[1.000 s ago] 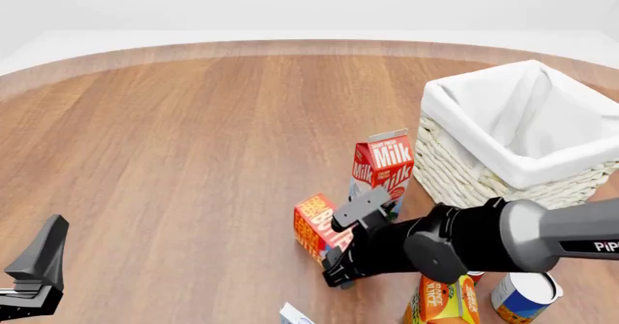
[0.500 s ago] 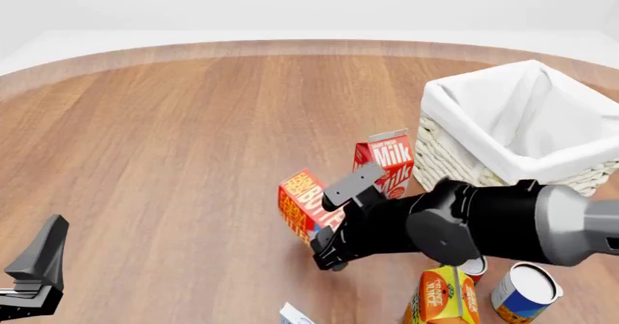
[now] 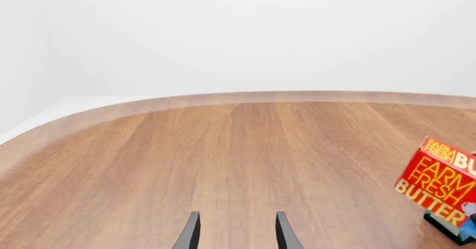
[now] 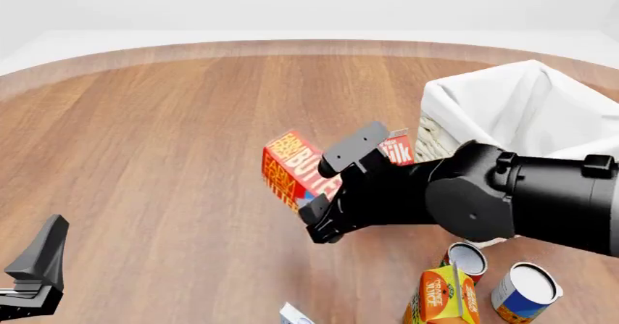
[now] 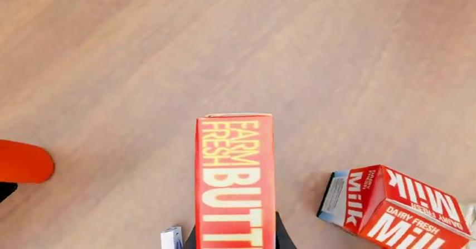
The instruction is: Pick up the cream cheese box and the butter, and put them in the basket.
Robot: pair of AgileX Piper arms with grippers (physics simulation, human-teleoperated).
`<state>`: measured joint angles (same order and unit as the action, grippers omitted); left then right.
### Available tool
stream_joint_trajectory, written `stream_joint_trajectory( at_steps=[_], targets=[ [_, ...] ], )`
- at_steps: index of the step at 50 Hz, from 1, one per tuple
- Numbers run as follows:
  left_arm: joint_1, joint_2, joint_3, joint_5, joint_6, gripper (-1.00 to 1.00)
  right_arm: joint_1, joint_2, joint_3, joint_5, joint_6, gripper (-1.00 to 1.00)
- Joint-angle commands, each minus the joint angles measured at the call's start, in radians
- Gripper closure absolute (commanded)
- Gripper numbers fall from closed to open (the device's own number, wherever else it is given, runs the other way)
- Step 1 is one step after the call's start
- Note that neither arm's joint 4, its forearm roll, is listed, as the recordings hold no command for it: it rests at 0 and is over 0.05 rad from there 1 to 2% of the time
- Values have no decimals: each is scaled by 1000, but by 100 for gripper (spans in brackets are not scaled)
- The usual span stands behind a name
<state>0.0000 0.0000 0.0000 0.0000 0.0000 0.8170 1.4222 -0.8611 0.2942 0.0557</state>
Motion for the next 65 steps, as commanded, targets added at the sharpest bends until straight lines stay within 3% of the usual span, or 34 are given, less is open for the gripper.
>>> stream_joint_trajectory(
  at_steps=[1,19,38,56,65],
  targets=[
    [0,0,0,0,0,-100,5,-96,-74,47,-8,100],
    [0,0,0,0,0,-100,-31,-215,-148,86,-13,100],
    [0,0,0,0,0,-100,-123,-333,-176,109,3,100],
    [0,0,0,0,0,-100,-320,-410,-225,119,35,100],
    [0,0,0,0,0,-100,-354,-441,-216,115,45,100]
  ],
)
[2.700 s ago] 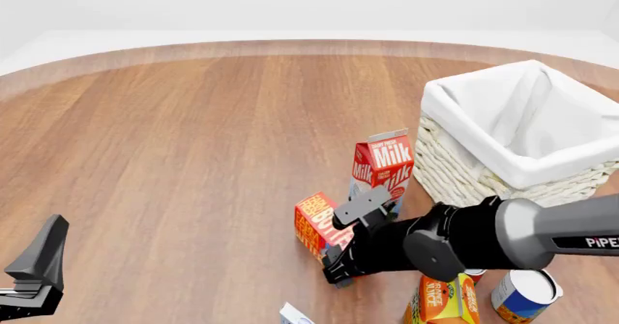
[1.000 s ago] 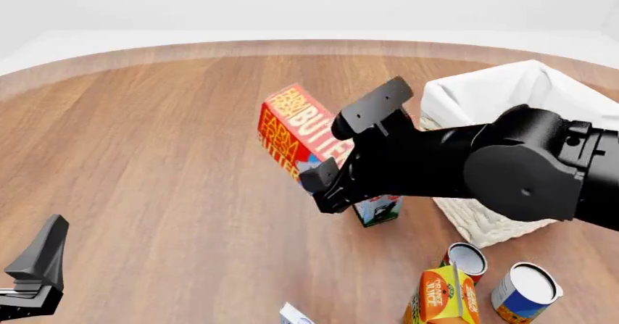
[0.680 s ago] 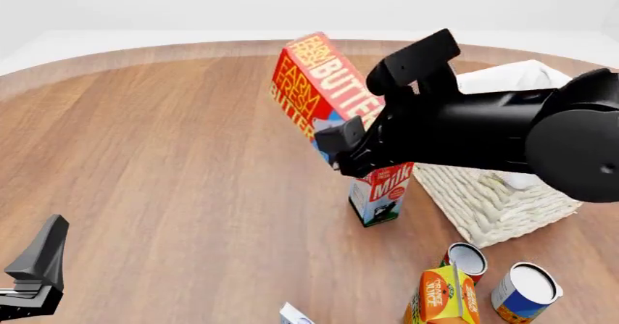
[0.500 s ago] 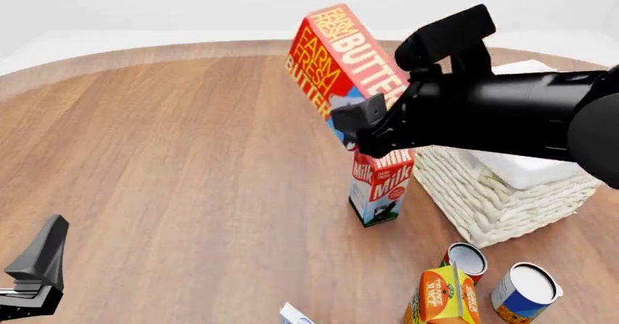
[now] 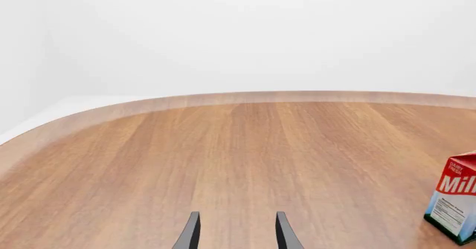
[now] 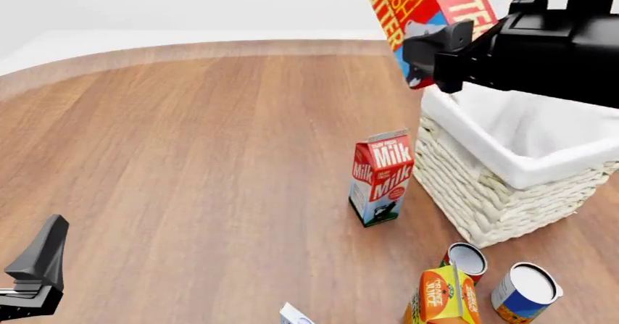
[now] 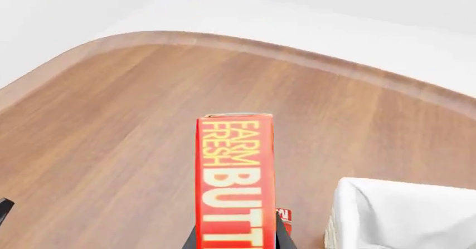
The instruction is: Pick up the cream cheese box and the butter, and put them in the basket.
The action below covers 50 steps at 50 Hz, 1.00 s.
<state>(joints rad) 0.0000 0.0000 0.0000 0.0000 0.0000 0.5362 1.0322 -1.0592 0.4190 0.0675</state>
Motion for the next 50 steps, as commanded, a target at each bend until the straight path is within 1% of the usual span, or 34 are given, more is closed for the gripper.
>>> stream_joint_trajectory(
  at_steps=[1,3,5,9,15,18,20,22,24,26,27,28,29,30,32,38,42,43,44,45,50],
  targets=[
    [0,0,0,0,0,-100,-90,-59,-16,-10,39,100],
    [0,0,0,0,0,-100,-108,-65,-6,-19,45,100],
    [0,0,0,0,0,-100,-121,-73,29,-50,52,100],
    [0,0,0,0,0,-100,-157,-78,41,-66,63,100],
    [0,0,0,0,0,-100,-198,-103,34,-52,78,100],
    [0,0,0,0,0,-100,-230,-116,25,-43,97,100],
    [0,0,0,0,0,-100,-255,-121,29,-44,123,100],
    [0,0,0,0,0,-100,-262,-125,37,-45,122,100],
    [0,0,0,0,0,-100,-277,-125,44,-48,147,100],
    [0,0,0,0,0,-100,-287,-126,48,-50,150,100],
    [0,0,0,0,0,-100,-315,-123,53,-51,205,100],
    [0,0,0,0,0,-100,-324,-122,55,-52,230,100],
    [0,0,0,0,0,-100,-324,-122,56,-52,230,100],
    [0,0,0,0,0,-100,-343,-121,70,-60,314,100],
    [0,0,0,0,0,-100,-345,-126,67,-55,294,100],
    [0,0,0,0,0,-100,-372,-120,64,-56,308,100],
    [0,0,0,0,0,-100,-374,-116,64,-53,323,100],
    [0,0,0,0,0,-100,-376,-110,63,-50,340,100],
    [0,0,0,0,0,-100,-379,-103,57,-48,341,100],
    [0,0,0,0,0,-100,-379,-100,59,-49,356,100],
    [0,0,0,0,0,-100,-379,-96,68,-54,366,100]
  ],
)
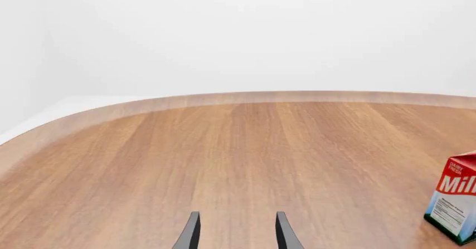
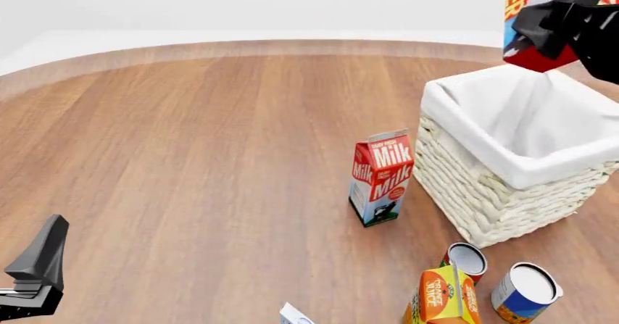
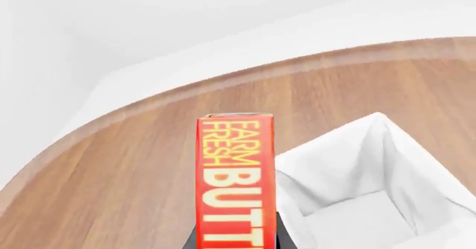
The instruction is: Pick up the cream cheese box and the butter, and put them in the basket.
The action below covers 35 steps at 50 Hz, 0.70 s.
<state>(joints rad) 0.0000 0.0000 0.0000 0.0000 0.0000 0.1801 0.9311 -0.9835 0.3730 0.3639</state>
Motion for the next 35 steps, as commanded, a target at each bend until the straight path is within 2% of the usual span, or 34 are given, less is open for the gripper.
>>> stream_joint_trajectory(
  at_steps=[1,7,12,17,22,35],
  targets=[
    [0,0,0,0,0,-100,-20,3,-5,-5,76,100],
    [0,0,0,0,0,-100,-32,7,7,2,90,100],
    [0,0,0,0,0,-100,-52,20,17,21,81,100],
    [0,0,0,0,0,-100,-66,39,-12,80,36,100],
    [0,0,0,0,0,-100,-84,56,45,34,20,100],
    [0,0,0,0,0,-100,-130,73,59,30,16,100]
  ],
)
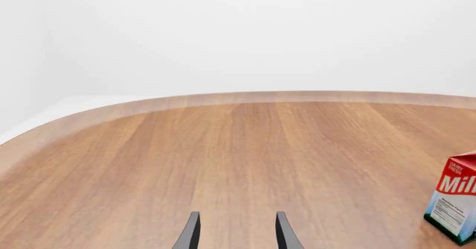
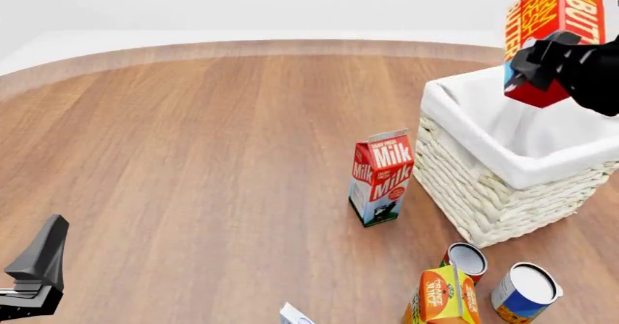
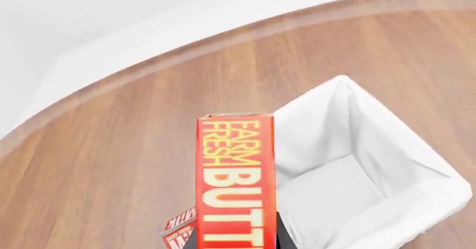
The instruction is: Pick up the cream cheese box and the butter, and put them in the basket.
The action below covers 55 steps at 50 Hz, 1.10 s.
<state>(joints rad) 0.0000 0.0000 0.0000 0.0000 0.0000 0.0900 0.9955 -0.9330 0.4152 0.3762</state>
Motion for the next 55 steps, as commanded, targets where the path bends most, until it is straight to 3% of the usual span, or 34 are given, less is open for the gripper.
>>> stream_joint_trajectory(
  at_steps=[1,9,23,42,46,55],
  targets=[
    [0,0,0,0,0,-100,-42,8,13,-14,6,100],
    [0,0,0,0,0,-100,-49,7,-2,6,9,100],
    [0,0,0,0,0,-100,-56,70,57,-86,33,100],
    [0,0,0,0,0,-100,-77,75,73,-122,64,100],
    [0,0,0,0,0,-100,-85,60,37,-84,68,100],
    [0,0,0,0,0,-100,-87,85,88,-152,88,100]
  ],
)
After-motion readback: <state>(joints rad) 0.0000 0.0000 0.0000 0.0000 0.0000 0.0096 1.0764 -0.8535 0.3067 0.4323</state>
